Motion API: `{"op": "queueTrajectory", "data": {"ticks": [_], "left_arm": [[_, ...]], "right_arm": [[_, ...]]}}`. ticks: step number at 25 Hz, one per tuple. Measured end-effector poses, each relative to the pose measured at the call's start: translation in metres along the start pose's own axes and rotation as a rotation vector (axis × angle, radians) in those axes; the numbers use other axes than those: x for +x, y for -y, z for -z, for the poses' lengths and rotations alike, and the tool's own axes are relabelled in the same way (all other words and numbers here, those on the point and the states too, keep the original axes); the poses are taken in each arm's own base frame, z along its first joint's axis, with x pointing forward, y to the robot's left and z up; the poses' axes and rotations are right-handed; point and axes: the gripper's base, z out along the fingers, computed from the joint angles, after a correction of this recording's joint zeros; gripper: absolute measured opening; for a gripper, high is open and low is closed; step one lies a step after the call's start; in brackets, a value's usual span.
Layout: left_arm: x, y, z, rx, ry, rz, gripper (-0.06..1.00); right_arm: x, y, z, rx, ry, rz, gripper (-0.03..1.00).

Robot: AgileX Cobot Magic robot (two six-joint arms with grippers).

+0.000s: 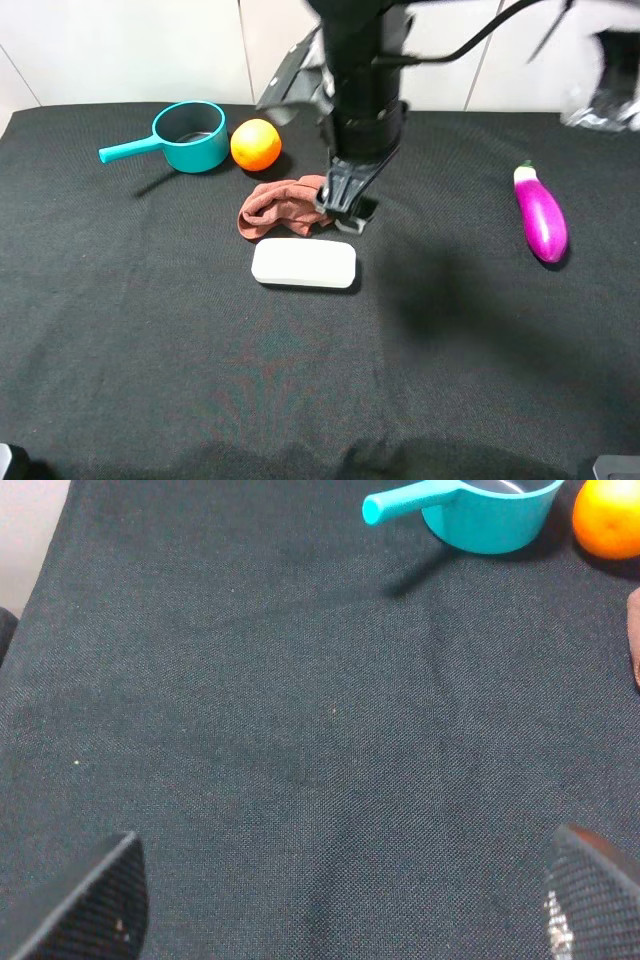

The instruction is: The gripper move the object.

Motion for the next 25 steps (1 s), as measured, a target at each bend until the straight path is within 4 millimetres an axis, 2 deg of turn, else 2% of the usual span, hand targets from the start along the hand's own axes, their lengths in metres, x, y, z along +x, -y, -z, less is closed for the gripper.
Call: {"op": "queueTrajectory", "data": {"ticks": [6,15,19,25], "left_arm": [[0.0,0.0,0.0,0.0,0.0,0.0,0.83],[0.0,0.0,0.0,0.0,0.0,0.0,0.83],[0.0,0.0,0.0,0.0,0.0,0.0,0.83],[0.0,0.0,0.0,0.0,0.0,0.0,0.83]], "right_arm": [[0.033,0.041,0.034,0.033,0.075,-0.211,0.69],[0.105,0.106,0.071,0.088,0.156,-0.539,0.69],[0.144,0.124,0.076,0.092,0.161,-0.67,0.69],[0.211,0.126,0.072,0.072,0.124,-0.863,0.69]]}}
